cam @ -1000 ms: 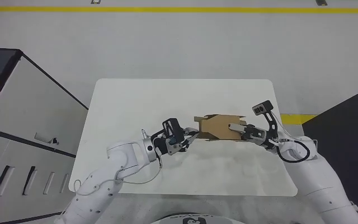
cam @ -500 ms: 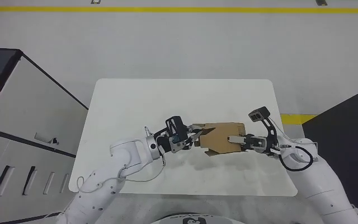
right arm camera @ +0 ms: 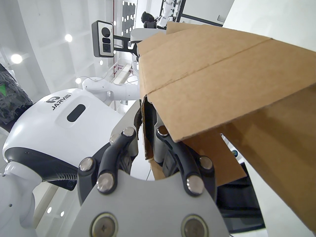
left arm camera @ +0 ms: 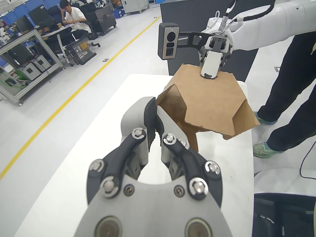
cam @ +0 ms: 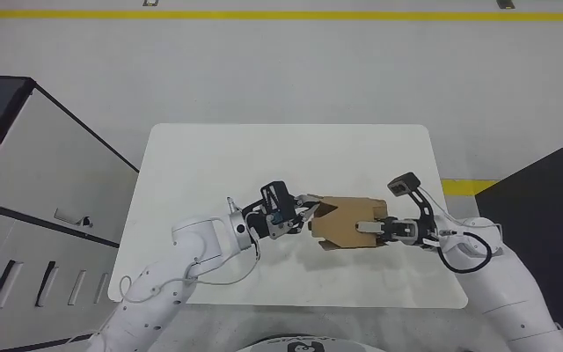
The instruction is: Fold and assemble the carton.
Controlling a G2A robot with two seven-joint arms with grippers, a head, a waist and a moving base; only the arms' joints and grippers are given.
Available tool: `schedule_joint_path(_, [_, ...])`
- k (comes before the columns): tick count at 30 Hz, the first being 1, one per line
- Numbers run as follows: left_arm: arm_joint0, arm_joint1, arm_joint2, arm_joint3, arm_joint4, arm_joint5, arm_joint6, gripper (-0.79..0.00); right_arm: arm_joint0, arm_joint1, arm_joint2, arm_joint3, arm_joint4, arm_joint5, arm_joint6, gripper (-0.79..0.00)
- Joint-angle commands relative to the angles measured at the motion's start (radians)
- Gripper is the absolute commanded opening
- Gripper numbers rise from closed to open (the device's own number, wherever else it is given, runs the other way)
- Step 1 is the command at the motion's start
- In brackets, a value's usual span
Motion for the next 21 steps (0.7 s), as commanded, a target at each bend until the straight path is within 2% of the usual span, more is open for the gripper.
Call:
schedule_joint_path(1, [-0.002, 0.0, 0.003, -0.002, 0.0, -0.003, -0.003, -0.785, 0.0, 0.0, -0.001, -0.001, -0.006, 0.002, 0.002, -0.785])
schedule_joint_path(11, [-0.01, 0.004, 0.003, -0.019, 0.034, -0.014, -0.05, -0.785, 0.004, 0.0, 0.0, 0.006, -0.043, 0.008, 0.001, -0.785])
schedule_joint_path(21, [-0.021, 0.003, 0.015, -0.003, 0.012, -0.023, -0.035, -0.785, 0.008, -0.002, -0.009, -0.004, -0.038, 0.02, 0.02, -0.785])
